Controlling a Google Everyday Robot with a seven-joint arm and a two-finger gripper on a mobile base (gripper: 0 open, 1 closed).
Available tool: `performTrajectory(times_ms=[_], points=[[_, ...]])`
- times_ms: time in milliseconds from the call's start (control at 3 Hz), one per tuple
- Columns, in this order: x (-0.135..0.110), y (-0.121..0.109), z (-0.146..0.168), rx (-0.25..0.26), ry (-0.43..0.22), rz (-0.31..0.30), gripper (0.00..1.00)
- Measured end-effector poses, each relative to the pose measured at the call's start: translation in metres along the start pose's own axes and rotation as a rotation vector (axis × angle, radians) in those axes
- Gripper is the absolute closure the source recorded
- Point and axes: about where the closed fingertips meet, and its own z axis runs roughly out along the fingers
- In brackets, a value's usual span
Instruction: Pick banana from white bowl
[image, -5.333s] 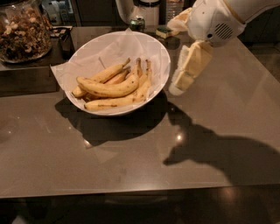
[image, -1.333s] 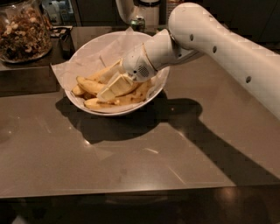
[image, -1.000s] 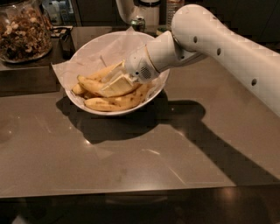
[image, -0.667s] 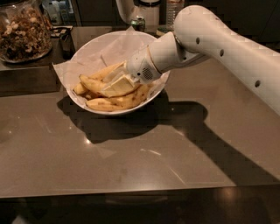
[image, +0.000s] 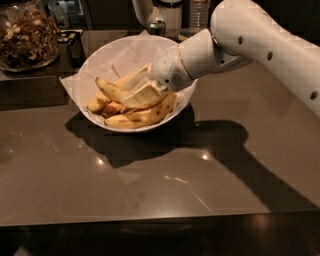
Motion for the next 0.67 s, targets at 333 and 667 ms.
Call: performTrajectory(times_ms=[333,667], points=[[-0.029,0.011,-0.03,0.023,0.004,-0.121,1.0],[-0.052,0.031,-0.053,0.026,0.02,-0.2,1.0]])
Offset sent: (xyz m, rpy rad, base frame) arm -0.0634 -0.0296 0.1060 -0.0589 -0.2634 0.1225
